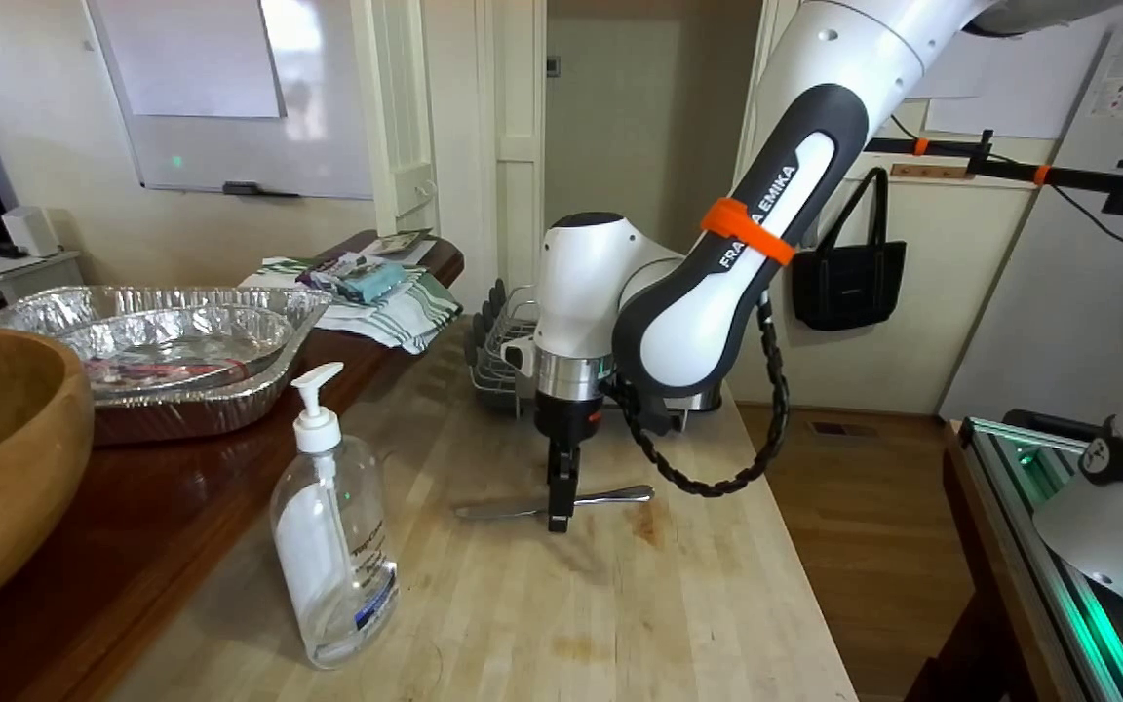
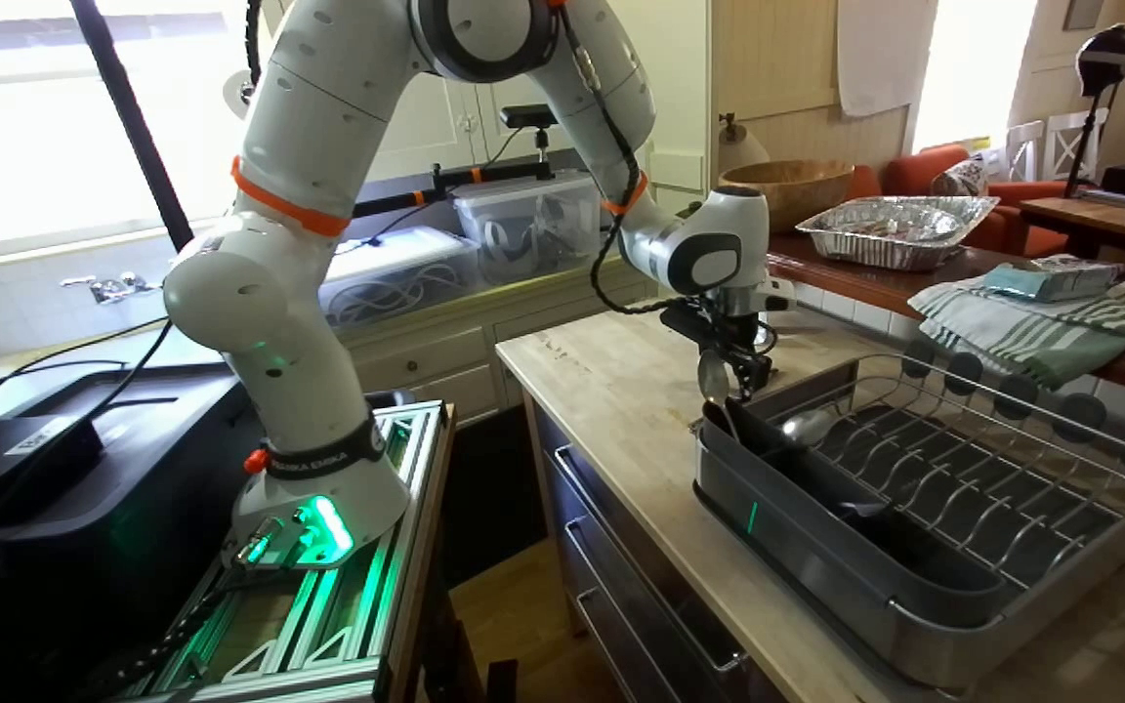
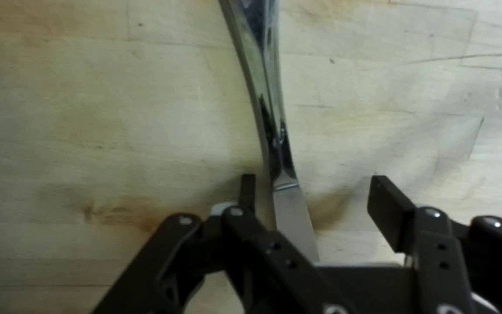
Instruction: Pick up the knife from the counter and put it on the dish dryer
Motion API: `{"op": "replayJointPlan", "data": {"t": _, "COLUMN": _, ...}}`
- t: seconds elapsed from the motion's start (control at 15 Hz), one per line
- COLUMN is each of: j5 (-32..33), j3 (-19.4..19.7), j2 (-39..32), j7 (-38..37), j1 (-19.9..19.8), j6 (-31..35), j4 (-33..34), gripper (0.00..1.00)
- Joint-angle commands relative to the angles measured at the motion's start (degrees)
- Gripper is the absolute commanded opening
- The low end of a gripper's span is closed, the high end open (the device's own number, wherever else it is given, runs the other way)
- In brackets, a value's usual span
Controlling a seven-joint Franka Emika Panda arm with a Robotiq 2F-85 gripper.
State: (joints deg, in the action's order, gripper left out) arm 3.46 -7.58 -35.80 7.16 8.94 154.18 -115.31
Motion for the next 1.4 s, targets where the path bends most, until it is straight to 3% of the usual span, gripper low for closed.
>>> {"op": "replayJointPlan", "data": {"t": 0.0, "j5": 1.7, "j3": 0.7, "j2": -2.0, "j7": -0.2, "j1": 0.7, "j6": 0.1, "j4": 2.0, "gripper": 0.36}}
{"op": "replayJointPlan", "data": {"t": 0.33, "j5": 1.8, "j3": 0.9, "j2": -1.9, "j7": -0.1, "j1": 0.5, "j6": 0.1, "j4": 2.2, "gripper": 0.01}}
{"op": "replayJointPlan", "data": {"t": 0.47, "j5": 1.7, "j3": 0.8, "j2": -2.0, "j7": 0.0, "j1": 0.4, "j6": -0.2, "j4": 2.3, "gripper": 0.05}}
{"op": "replayJointPlan", "data": {"t": 1.33, "j5": 0.2, "j3": -2.7, "j2": 3.2, "j7": 5.8, "j1": -3.7, "j6": -0.7, "j4": -1.3, "gripper": 0.05}}
